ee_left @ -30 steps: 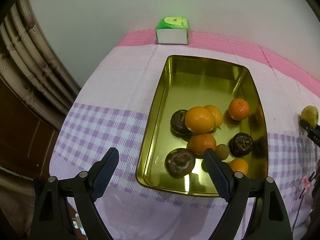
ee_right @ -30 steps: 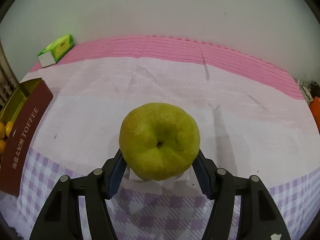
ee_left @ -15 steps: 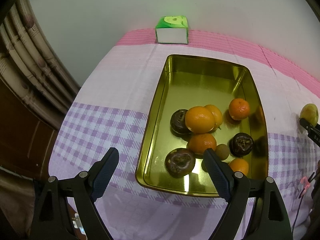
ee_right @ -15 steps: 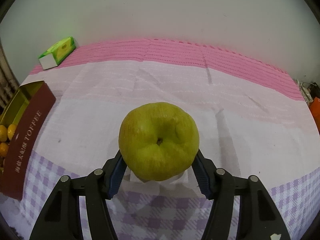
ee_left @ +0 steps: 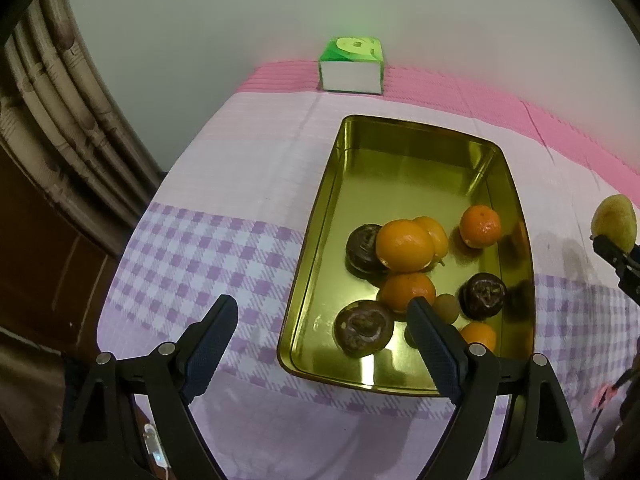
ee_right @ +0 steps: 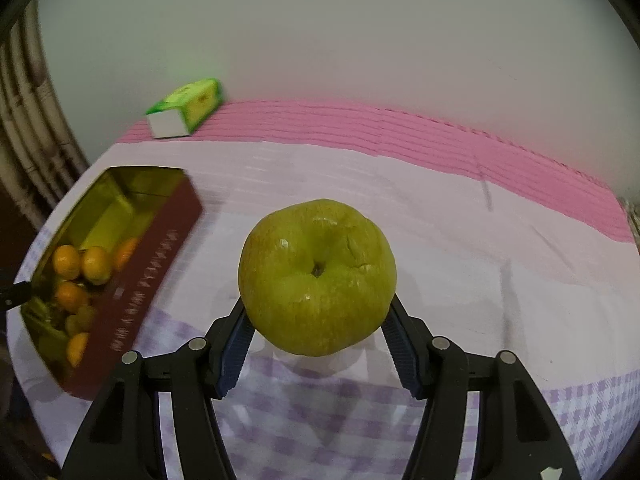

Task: Organize fruits
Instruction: 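Lift the green pear with the right gripper and turn it, then lower the green pear into the tin and open the right gripper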

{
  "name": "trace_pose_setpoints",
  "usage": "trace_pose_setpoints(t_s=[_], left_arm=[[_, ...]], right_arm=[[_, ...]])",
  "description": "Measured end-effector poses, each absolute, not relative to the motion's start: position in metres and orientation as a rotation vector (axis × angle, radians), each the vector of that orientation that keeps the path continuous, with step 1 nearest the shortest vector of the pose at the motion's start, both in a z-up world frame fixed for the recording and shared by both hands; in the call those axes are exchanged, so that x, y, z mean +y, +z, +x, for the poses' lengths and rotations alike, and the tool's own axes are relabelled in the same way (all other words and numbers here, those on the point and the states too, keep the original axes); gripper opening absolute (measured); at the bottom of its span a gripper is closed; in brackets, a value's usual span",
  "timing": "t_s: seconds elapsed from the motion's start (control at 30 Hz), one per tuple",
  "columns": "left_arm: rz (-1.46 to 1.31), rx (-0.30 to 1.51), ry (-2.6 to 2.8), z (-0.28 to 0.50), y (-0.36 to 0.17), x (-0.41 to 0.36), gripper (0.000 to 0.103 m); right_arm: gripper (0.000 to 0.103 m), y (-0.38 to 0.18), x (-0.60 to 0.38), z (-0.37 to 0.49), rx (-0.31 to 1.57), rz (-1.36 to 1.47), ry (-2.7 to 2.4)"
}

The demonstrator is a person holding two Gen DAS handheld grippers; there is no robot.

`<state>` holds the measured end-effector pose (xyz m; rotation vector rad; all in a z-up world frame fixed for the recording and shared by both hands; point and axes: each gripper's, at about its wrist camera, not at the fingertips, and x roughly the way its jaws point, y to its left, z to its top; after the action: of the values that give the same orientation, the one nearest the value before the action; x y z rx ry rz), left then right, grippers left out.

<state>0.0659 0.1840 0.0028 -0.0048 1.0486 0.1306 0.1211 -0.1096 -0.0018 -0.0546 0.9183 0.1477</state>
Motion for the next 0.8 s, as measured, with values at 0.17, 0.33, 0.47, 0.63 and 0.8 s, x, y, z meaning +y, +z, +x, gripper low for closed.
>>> trace_pose_setpoints(t_s=[0.17, 0.33, 0.47, 0.63, 0.8], left_arm=[[-0.029, 1.04, 0.147, 0.065, 0.006, 0.191, 0.086], [-0.06, 1.022, 0.188, 0.065, 0.01, 0.201, 0.086], [-0.098, 1.018, 0.233, 0.064, 0.012, 0.211, 0.086], [-0.114, 1.011, 0.25, 0.061, 0.014, 0.216, 0.086], [-0.122, 1.013, 0.251, 0.06, 0.014, 0.218, 0.086]], right_arm=[[0.058, 0.009, -0.08, 0.118, 0.915, -0.052, 0.223], [0.058, 0.018, -0.051, 0.118, 0.909, -0.047, 0.293], [0.058, 0.023, -0.027, 0.116, 0.906, -0.055, 0.348], [0.054, 0.026, 0.005, 0.114, 0.897, -0.083, 0.416], [0.053, 0.025, 0.036, 0.117, 0.924, -0.136, 0.45]])
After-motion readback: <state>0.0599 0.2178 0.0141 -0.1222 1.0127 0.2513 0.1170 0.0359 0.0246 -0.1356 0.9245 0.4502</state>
